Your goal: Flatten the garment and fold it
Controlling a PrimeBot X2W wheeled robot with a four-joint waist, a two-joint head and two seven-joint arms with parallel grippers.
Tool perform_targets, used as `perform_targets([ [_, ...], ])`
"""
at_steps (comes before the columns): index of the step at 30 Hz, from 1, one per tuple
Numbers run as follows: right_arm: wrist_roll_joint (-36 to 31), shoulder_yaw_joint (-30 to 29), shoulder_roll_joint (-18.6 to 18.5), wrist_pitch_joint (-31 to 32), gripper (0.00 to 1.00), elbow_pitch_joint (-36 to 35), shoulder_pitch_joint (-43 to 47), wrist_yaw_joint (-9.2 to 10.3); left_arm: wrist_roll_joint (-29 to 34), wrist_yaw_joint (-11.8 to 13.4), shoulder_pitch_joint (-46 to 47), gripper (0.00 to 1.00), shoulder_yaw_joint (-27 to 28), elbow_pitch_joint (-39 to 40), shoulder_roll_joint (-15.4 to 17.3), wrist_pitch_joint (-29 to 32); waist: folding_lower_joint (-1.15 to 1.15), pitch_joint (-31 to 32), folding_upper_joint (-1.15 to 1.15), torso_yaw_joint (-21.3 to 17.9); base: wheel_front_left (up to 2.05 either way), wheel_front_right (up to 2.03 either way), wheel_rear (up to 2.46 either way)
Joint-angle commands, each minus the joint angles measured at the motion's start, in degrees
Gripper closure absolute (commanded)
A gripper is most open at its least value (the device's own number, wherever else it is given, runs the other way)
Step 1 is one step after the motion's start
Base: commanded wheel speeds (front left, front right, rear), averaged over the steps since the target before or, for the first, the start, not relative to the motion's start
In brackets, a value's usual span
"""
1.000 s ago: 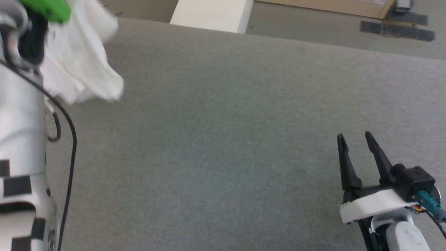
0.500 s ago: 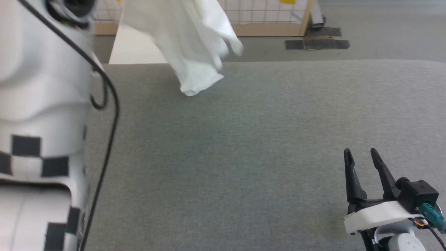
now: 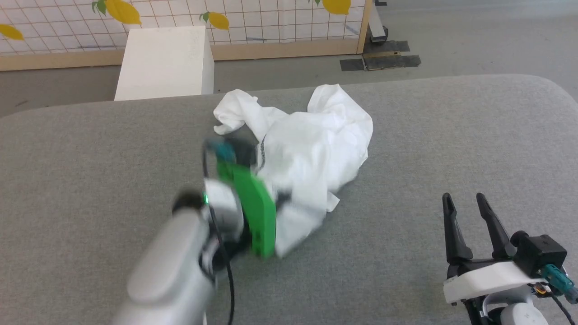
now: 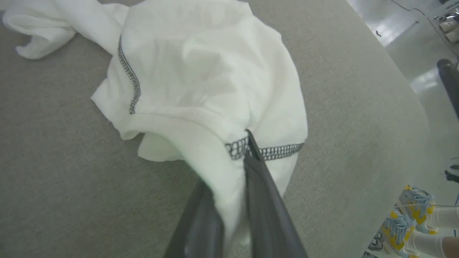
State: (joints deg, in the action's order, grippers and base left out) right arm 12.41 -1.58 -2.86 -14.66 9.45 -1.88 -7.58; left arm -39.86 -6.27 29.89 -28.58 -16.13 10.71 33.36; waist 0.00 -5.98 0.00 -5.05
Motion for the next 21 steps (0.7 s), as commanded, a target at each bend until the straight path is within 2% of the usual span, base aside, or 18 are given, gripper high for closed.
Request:
perform_targets([
  [1, 0.6, 0.1, 0.0, -0.3, 0.0, -0.1, 0.7, 0.09, -0.1, 0.9, -3.7, 1.0, -0.7, -1.3, -0.4, 0.4, 0.0, -0.1, 0.0, 0.1, 0.0, 0.0, 0.0],
  [5, 0.9, -0.2, 0.0, -0.3, 0.0, -0.1, 0.8, 0.09, -0.6, 1.8, -10.6, 1.0, -2.7, -5.5, -1.2, 0.3, 0.0, 0.1, 0.0, 0.6, 0.0, 0.0, 0.0],
  [7, 0.9, -0.6, 0.0, -0.3, 0.0, -0.2, 1.1, 0.09, -2.6, 2.5, -11.9, 1.0, -0.9, -5.7, -2.5, -1.8, 0.0, 0.3, 0.0, 1.1, 0.0, 0.0, 0.0],
  [8, 0.9, -0.9, 0.0, -0.3, 0.0, -0.3, 1.3, 0.09, -3.7, 2.9, -11.9, 0.07, 0.6, -5.1, -3.1, -3.5, 0.0, 0.5, 0.0, 1.6, 0.0, 0.0, 0.0],
  [9, 0.9, -1.0, 0.0, -0.3, 0.0, -0.3, 1.4, 0.09, -4.3, 3.1, -11.7, 0.0, 1.7, -4.4, -3.5, -4.7, 0.0, 0.7, 0.0, 1.9, 0.0, 0.0, 0.0],
  [15, 1.0, -1.5, 0.0, -0.3, 0.0, 0.2, 1.9, 0.09, -8.4, 4.9, -8.7, 0.0, 11.3, 2.6, -3.9, -13.7, 0.0, 2.1, 0.0, 3.7, 0.0, 0.0, 0.0],
  [21, 1.8, -1.3, 0.0, -0.3, 0.0, 0.9, 2.2, 0.09, -0.9, 7.0, -10.6, 0.0, 18.4, 6.4, 1.1, -30.8, 0.0, 3.9, 0.0, 4.4, 0.0, 0.0, 0.0],
])
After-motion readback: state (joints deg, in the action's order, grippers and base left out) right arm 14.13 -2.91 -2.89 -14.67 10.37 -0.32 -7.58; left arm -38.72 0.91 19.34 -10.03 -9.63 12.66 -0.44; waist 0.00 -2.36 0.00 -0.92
